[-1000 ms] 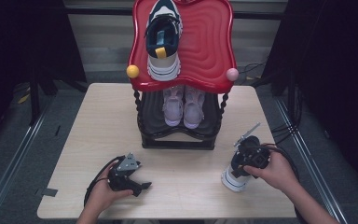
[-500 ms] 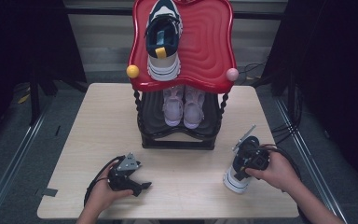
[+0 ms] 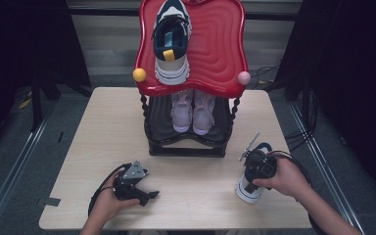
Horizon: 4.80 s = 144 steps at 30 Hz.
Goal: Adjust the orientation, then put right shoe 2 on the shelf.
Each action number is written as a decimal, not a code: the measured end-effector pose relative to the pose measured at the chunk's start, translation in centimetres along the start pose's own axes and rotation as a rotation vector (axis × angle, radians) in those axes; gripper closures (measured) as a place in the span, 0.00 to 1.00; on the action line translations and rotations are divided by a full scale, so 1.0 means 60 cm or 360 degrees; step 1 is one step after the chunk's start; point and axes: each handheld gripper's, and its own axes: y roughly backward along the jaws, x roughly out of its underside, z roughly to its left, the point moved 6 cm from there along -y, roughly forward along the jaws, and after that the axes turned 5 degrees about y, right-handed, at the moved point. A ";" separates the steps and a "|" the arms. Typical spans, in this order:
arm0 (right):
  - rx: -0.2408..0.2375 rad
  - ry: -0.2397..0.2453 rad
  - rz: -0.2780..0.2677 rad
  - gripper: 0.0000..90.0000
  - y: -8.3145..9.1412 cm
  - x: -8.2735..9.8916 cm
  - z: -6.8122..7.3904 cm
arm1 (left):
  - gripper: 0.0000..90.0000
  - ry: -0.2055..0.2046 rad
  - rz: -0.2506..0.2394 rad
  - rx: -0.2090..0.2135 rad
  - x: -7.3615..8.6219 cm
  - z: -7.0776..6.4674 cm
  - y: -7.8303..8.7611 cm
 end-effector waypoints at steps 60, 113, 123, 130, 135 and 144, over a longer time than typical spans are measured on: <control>0.0159 0.0232 0.0062 0.82 0.055 0.002 0.013 | 0.11 0.0007 -0.0007 0.0005 0.000 -0.001 -0.001; 0.0307 0.0449 0.0065 0.82 0.260 -0.039 0.020 | 0.11 0.0001 0.0005 0.0000 0.000 0.000 0.000; 0.0323 0.0458 0.0101 0.82 0.273 -0.042 0.019 | 0.11 0.0001 0.0004 -0.0003 0.000 0.000 0.000; 0.0328 0.0472 0.0107 0.82 0.287 -0.047 0.022 | 0.11 0.0002 0.0003 -0.0002 0.000 0.000 0.000; 0.0361 0.0482 0.0089 0.82 0.312 -0.053 0.026 | 0.11 -0.0001 0.0012 0.0002 0.000 0.000 0.001; 0.0424 0.0486 0.0054 0.82 0.369 -0.069 0.033 | 0.11 -0.0002 0.0012 0.0002 0.000 0.000 0.001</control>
